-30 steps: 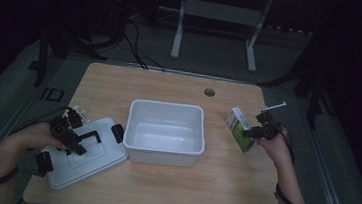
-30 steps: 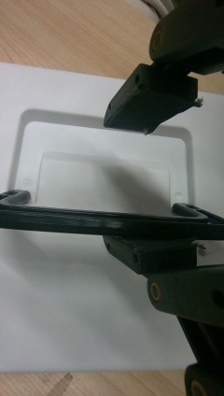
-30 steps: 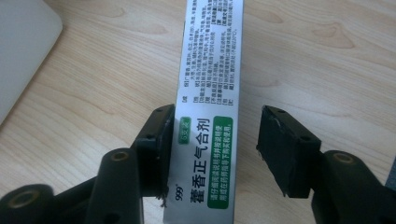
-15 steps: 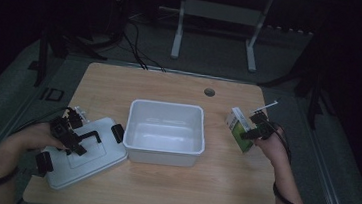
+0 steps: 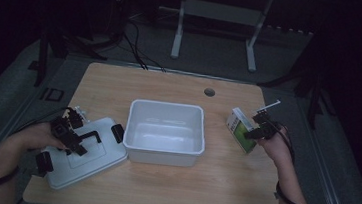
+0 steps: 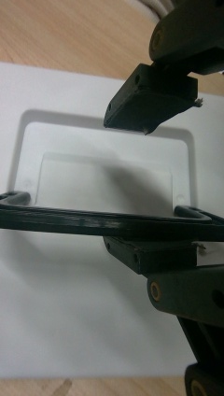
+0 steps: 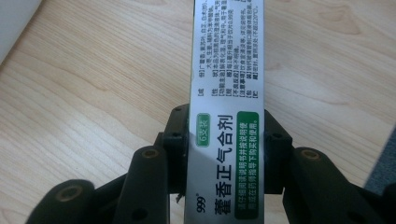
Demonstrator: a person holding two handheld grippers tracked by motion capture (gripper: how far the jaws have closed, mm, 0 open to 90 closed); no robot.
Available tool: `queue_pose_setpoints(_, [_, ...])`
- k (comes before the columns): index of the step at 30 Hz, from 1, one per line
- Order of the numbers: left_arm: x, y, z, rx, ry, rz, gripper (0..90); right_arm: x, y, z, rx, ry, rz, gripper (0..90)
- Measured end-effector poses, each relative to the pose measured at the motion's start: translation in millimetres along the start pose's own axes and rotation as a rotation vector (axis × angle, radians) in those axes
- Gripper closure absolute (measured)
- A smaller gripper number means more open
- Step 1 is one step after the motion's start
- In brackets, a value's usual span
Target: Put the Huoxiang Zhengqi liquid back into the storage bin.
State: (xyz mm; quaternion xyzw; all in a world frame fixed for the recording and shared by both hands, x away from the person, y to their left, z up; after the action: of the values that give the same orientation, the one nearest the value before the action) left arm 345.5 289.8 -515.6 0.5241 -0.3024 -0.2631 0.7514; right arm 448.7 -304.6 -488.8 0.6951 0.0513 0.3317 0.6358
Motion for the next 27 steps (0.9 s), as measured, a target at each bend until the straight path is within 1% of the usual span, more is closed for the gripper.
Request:
queue_pose_setpoints(5, [0.6, -0.3, 0.6, 0.005, -0.003, -0.001, 39.9, -2.8, 10.9, 3.8, 0.015, -0.003, 0.022, 63.2])
queue_pose_setpoints(7, [0.8, -0.1, 0.7, 0.004, -0.002, -0.004, 40.0, -3.9, 14.5, 4.5, 0.015, 0.004, 0.021, 63.2])
queue_pose_setpoints(11, [1.4, 1.1, 0.3, 0.018, -0.006, -0.011, 39.9, -5.3, 22.5, 3.2, 0.025, 0.022, 0.018, 63.3])
queue_pose_setpoints(13, [1.7, 1.2, 0.2, 0.019, 0.001, -0.007, 39.9, -5.2, 26.9, 1.8, 0.032, 0.034, 0.023, 63.3])
queue_pose_setpoints(14, [1.9, 1.0, 0.5, 0.027, 0.0, -0.006, 39.9, -5.1, 29.3, 0.7, 0.036, 0.036, 0.026, 63.3])
queue_pose_setpoints(17, [2.7, 1.6, 0.7, 0.032, -0.007, -0.005, 39.9, -3.4, 37.0, -2.7, 0.048, 0.052, 0.038, 63.3])
queue_pose_setpoints(22, [3.4, 2.4, 0.8, 0.032, -0.007, -0.007, 39.9, 1.6, 52.8, -11.5, 0.072, 0.089, 0.072, 63.4])
queue_pose_setpoints(25, [3.1, 2.6, 1.2, 0.032, -0.005, -0.013, 39.9, 5.2, 62.1, -17.9, 0.083, 0.116, 0.089, 63.4])
queue_pose_setpoints(27, [2.8, 2.9, 1.6, 0.032, -0.006, -0.013, 39.9, 8.6, 69.0, -23.4, 0.094, 0.146, 0.094, 63.4])
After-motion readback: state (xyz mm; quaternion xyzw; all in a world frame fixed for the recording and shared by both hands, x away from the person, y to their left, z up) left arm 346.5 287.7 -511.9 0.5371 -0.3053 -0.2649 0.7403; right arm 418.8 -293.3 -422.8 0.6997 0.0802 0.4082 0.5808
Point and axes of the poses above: each handheld gripper's, and its own axes: y roughly backward along the jaws, x roughly out of its top, z roughly to its right, the point moved 3 cm from there along -y, roughly forward along the jaws, and after that the axes turned 2 degrees about -x, right-handed, at the moved point
